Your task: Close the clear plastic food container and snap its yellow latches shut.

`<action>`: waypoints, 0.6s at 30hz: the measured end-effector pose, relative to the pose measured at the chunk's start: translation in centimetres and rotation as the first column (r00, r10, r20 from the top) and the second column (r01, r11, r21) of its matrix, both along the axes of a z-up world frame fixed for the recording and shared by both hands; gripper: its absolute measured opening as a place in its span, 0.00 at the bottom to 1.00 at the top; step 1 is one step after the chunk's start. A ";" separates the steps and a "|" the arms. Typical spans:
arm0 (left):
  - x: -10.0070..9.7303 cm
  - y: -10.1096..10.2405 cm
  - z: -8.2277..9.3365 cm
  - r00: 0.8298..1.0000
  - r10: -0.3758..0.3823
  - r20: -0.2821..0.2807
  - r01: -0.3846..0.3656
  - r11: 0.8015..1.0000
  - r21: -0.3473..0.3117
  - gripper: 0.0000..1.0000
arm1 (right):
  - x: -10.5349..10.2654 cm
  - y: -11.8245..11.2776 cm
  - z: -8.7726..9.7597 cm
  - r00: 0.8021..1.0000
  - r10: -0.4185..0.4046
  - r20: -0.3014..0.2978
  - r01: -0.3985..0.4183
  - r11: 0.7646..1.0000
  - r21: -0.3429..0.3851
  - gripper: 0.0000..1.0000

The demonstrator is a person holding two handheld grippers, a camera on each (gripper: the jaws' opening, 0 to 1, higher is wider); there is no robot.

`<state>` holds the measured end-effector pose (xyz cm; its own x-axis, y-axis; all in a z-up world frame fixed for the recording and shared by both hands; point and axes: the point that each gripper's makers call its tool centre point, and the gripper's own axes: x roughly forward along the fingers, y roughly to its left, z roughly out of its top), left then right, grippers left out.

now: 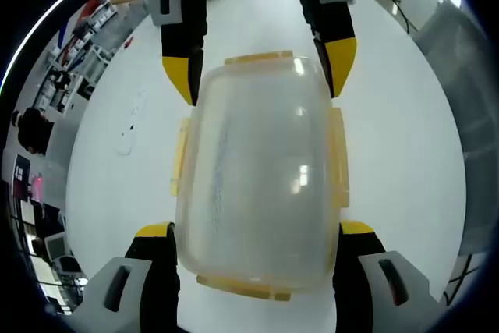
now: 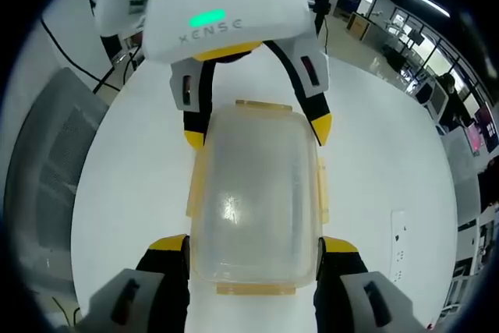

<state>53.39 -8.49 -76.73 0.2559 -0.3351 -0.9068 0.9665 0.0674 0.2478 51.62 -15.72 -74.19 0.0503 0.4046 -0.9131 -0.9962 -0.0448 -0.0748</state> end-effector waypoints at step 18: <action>0.0 -0.2 0.7 1.000 -0.011 0.012 0.011 1.000 -0.011 0.78 | -0.2 -0.1 0.3 1.000 -0.013 0.007 0.013 1.000 0.009 0.68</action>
<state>53.36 -8.65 -75.99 0.2632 -0.3479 -0.8998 0.9640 0.0594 0.2590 51.42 -15.79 -73.93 0.0622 0.4117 -0.9092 -0.9961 -0.0314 -0.0824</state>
